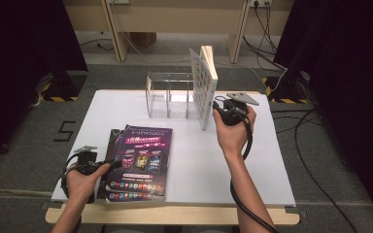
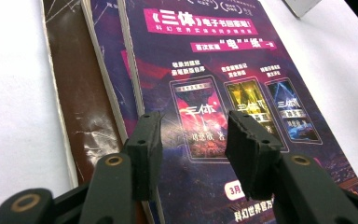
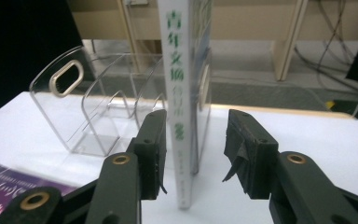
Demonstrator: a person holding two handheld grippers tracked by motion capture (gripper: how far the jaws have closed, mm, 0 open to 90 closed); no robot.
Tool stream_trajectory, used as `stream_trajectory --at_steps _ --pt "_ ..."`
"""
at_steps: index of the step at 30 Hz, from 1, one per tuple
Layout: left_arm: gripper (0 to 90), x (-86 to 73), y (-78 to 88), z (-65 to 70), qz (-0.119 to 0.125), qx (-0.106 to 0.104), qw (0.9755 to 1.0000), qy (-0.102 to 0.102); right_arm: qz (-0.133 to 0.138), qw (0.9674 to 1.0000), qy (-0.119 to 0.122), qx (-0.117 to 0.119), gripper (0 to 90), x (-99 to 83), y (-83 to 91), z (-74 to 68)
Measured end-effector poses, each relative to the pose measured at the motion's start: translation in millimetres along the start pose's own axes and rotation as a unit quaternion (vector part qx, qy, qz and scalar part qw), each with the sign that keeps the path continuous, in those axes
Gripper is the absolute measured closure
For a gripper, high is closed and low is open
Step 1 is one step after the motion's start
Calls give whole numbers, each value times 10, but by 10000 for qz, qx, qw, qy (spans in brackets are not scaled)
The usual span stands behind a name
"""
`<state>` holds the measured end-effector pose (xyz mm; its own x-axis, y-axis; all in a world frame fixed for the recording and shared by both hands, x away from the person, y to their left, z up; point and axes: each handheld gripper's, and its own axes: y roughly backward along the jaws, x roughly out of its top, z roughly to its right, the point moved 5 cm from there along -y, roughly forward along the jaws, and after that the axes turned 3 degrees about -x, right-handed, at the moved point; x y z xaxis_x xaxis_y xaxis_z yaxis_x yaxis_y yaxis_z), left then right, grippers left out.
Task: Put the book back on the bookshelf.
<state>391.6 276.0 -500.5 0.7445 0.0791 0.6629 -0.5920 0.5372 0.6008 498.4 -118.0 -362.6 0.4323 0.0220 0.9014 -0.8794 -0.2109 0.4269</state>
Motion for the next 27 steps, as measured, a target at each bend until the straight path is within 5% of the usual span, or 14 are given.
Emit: stream_trajectory --at_steps 6,27 --pt "647 44 8 -13 11 -11 10000 82 -85 9999 -39 69 584 -104 13 11" --pt "731 234 -98 -86 -9 235 9997 0 -441 9989 -15 180 590 -439 -10 12"
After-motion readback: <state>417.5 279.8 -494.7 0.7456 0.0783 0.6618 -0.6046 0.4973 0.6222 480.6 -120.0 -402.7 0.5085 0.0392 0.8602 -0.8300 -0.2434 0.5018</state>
